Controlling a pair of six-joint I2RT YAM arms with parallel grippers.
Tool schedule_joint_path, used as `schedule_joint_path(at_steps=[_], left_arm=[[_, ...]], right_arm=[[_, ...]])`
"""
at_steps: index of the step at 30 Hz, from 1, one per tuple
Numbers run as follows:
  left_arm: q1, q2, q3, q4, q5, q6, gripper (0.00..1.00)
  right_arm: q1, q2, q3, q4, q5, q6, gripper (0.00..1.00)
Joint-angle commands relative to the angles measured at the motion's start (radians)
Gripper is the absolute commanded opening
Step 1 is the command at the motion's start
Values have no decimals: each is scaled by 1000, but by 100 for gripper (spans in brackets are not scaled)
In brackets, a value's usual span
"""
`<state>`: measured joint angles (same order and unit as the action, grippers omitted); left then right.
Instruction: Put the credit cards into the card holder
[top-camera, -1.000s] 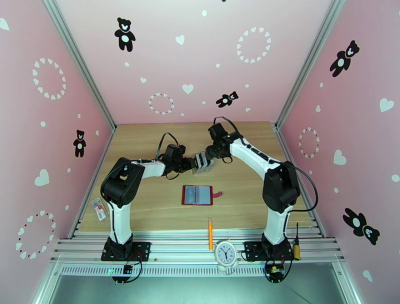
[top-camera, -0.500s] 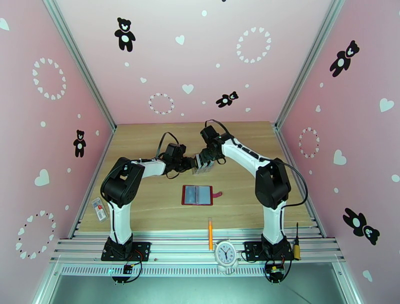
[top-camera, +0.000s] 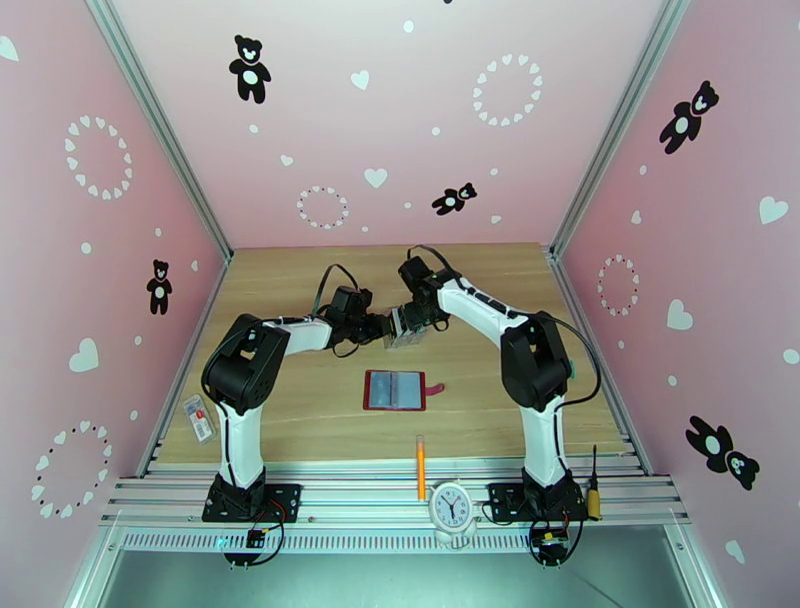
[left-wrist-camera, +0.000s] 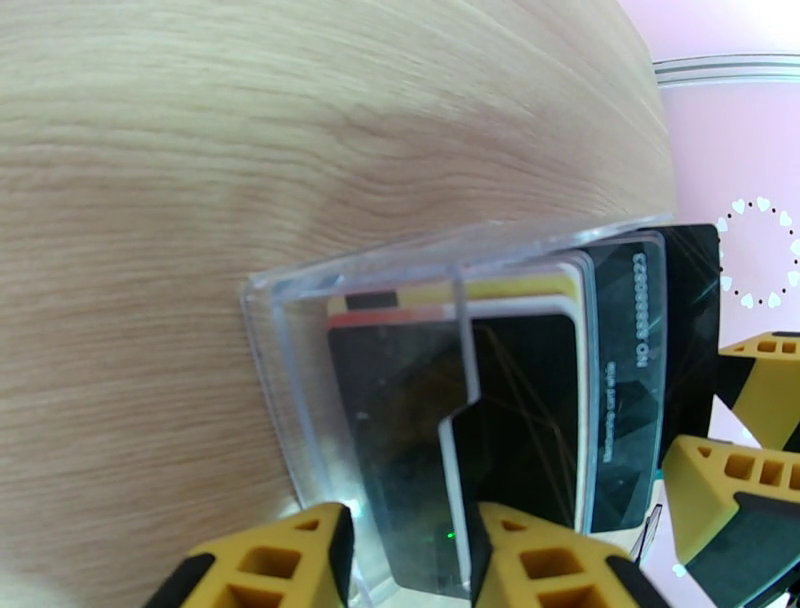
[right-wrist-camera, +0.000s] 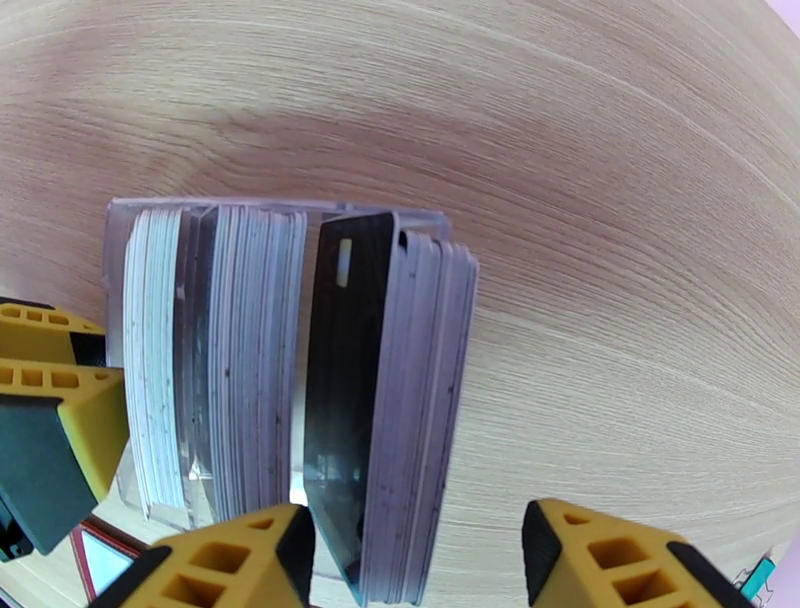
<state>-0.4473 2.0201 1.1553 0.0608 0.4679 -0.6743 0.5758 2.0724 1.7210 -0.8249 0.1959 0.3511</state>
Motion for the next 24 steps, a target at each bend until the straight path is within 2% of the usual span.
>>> schedule_joint_path(at_steps=[1, 24], left_arm=[[5, 29, 9, -55, -9, 16, 38], [4, 28, 7, -59, -8, 13, 38]], right_arm=[[5, 34, 34, -29, 14, -8, 60], [4, 40, 93, -92, 115, -26, 56]])
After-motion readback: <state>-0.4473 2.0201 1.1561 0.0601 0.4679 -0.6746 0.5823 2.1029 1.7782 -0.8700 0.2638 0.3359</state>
